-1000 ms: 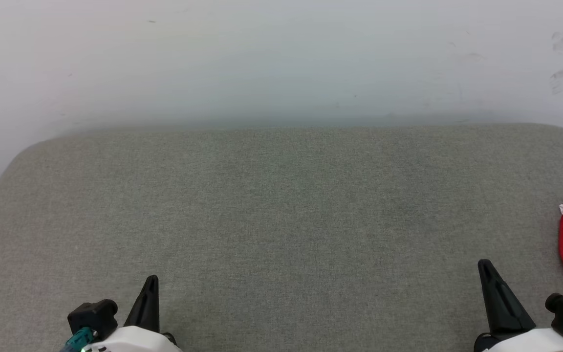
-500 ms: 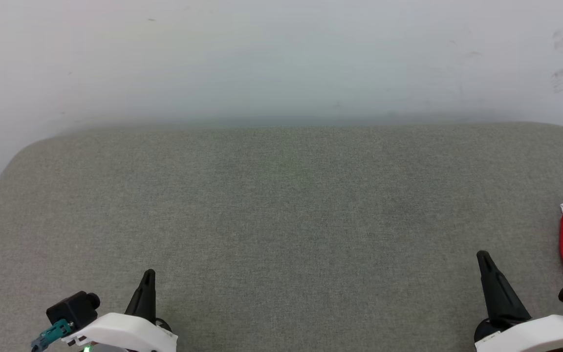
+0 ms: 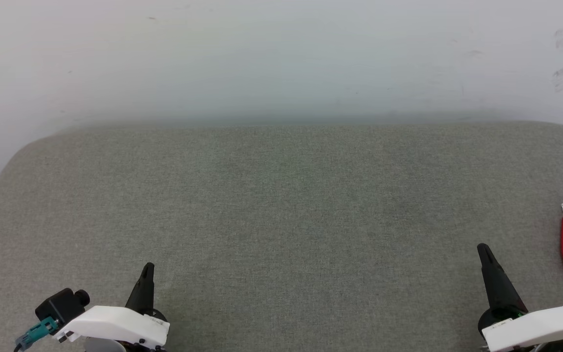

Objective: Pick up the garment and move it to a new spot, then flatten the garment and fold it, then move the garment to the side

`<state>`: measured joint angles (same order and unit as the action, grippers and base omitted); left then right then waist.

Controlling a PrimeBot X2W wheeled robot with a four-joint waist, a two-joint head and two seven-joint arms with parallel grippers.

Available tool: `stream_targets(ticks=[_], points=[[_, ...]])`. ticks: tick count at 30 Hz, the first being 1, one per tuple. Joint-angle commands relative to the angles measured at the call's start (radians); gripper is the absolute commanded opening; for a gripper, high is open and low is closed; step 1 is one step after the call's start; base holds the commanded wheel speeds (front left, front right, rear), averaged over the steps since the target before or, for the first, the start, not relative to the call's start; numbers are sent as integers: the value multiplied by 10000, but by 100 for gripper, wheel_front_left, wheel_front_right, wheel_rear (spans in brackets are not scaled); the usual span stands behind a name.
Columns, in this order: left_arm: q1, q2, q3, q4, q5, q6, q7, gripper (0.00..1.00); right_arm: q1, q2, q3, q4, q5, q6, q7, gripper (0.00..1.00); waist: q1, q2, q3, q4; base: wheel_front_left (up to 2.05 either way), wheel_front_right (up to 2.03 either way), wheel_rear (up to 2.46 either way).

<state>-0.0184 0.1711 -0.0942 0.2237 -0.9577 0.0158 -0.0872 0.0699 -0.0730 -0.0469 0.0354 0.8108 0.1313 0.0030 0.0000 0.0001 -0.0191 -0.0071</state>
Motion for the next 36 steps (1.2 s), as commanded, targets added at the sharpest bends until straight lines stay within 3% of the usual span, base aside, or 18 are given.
stream_targets(ticks=[1, 36], points=[[-293, -30, 115, -86, -244, -88, 72, 0, -311, -92, 8, -47, 338, -2, 35, 0, 0, -1, 3, 1, 0, 0, 0], [-632, -633, 1127, 64, -3422, -797, 1058, 0, -1064, -114, -103, 1028, 4408, -4, 392, 0, 0, -1, 93, 30, 0, 0, 0]])
